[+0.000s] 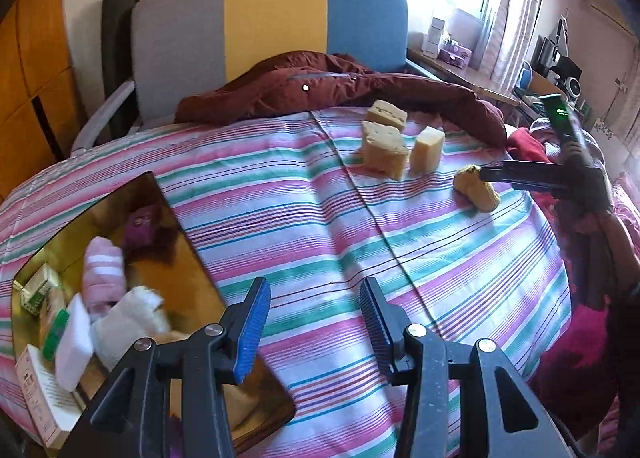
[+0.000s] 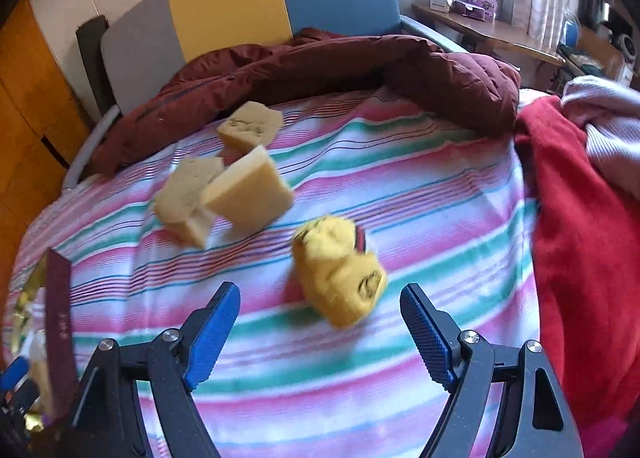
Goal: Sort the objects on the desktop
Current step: 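Grasp the yellow sock with the right tool, then grasp the large tan sponge with the left tool while the right tool holds the sock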
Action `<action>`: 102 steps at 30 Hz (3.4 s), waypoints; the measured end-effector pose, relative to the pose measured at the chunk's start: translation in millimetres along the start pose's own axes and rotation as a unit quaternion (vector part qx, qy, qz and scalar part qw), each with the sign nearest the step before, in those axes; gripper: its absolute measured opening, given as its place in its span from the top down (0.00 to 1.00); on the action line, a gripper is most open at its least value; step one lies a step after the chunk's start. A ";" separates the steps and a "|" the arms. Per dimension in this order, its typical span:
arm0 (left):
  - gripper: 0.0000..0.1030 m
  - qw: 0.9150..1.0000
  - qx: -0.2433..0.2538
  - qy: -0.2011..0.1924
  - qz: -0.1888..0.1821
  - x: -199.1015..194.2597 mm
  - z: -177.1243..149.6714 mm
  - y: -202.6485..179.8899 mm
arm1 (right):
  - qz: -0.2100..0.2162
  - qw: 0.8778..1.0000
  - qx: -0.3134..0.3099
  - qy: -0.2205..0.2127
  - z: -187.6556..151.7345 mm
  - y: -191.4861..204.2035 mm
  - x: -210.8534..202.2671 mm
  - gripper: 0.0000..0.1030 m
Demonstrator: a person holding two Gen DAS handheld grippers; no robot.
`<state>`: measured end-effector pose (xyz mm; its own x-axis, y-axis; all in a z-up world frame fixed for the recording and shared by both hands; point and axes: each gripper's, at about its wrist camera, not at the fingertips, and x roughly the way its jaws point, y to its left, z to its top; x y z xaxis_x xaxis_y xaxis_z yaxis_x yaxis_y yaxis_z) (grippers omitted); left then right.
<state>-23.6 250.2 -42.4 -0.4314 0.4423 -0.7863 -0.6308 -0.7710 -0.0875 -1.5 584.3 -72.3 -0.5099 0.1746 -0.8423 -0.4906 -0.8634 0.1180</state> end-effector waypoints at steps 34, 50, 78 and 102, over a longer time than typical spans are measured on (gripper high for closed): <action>0.54 0.997 0.073 0.030 0.017 102.0 72.1 -70.4 | -0.005 0.999 -0.033 0.039 2.3 -5.6 45.9 0.53; 0.54 0.997 0.028 0.066 -0.026 144.7 95.5 -72.5 | -0.010 0.998 -0.044 0.043 1.9 -3.4 45.4 0.51; 0.51 0.997 -0.001 0.063 -0.046 205.5 182.1 -88.1 | -0.021 0.997 -0.062 0.049 0.0 4.1 45.1 0.49; 0.46 0.993 0.051 0.099 -0.038 229.3 160.4 -80.8 | -0.028 0.996 -0.073 0.053 1.9 7.6 50.5 0.47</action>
<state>-175.0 487.4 -117.5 -0.2517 0.3909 -0.8853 -0.7235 -0.6836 -0.0961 -32.3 587.5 -112.9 -0.4037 0.1791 -0.8972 -0.4045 -0.9146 -0.0006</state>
